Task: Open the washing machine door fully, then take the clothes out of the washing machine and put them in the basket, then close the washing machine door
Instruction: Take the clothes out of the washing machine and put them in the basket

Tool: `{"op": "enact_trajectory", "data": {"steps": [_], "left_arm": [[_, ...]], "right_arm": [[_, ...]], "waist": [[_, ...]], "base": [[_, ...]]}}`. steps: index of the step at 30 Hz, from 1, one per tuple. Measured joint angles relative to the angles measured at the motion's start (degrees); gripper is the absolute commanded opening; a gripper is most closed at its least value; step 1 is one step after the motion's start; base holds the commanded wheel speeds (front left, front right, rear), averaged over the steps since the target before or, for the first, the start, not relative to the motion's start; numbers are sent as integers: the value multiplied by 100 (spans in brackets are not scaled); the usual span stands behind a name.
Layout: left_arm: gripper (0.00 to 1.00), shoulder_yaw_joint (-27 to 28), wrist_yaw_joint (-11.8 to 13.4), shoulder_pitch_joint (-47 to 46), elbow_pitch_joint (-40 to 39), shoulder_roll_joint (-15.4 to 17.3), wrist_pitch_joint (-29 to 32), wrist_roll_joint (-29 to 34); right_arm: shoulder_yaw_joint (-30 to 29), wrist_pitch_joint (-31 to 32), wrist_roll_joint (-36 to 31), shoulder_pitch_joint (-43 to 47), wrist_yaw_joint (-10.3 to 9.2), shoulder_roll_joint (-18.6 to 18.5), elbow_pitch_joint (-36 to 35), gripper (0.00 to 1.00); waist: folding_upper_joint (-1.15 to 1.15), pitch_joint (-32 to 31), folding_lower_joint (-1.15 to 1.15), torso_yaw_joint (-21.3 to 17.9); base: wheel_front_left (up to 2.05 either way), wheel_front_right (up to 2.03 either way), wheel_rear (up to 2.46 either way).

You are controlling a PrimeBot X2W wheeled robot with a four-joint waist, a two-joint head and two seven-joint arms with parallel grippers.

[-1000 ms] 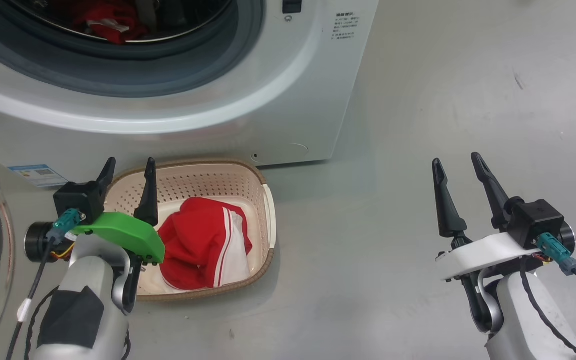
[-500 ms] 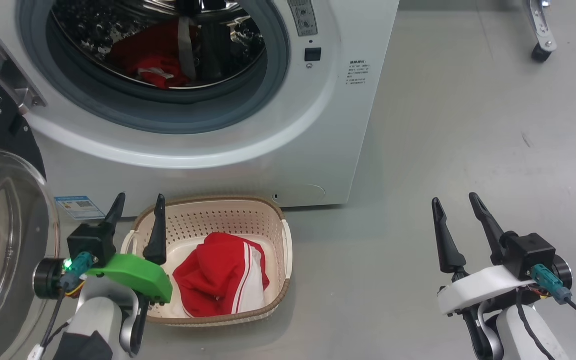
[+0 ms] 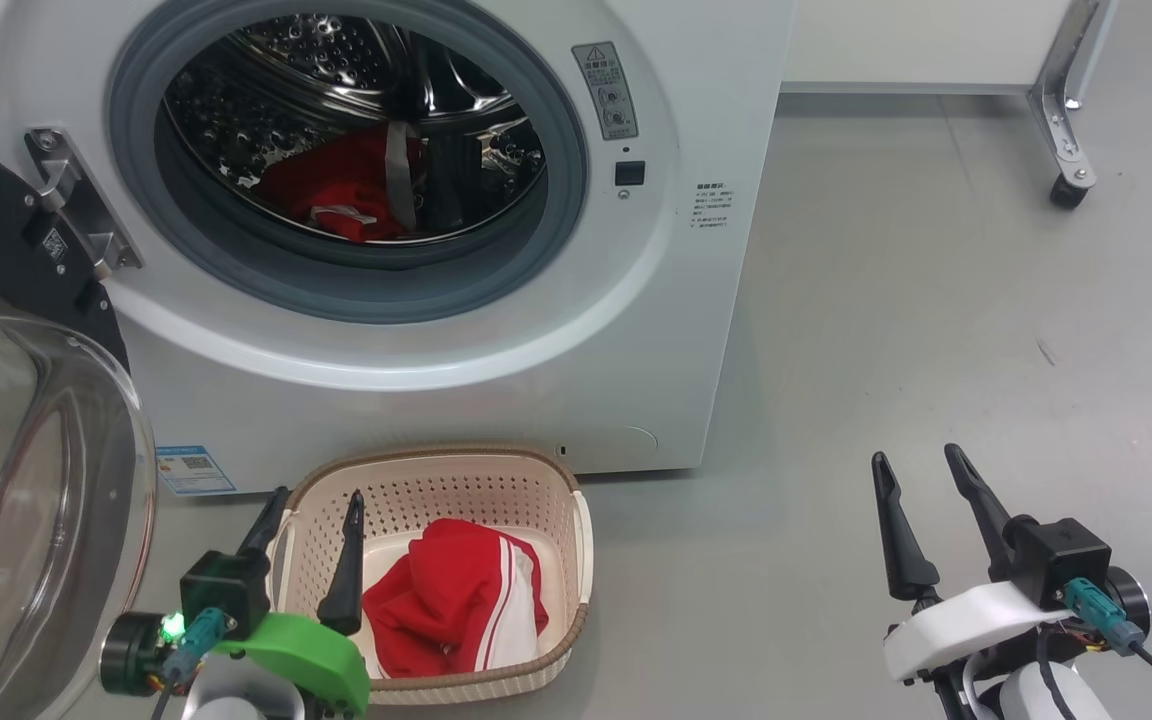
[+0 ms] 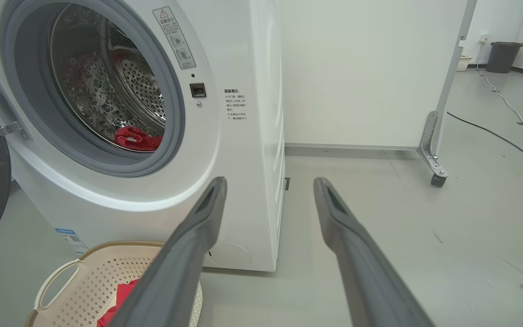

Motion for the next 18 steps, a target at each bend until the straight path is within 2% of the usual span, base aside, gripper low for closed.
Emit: {"op": "enact_trajectory", "data": {"steps": [18], "left_arm": [[100,-101,242,638,-742,7,10,77]], "right_arm": [[-23,0,-14,286,-2,8,-92,100]], "waist": [[0,-223,0,33]], "base": [[0,0,0]]}}
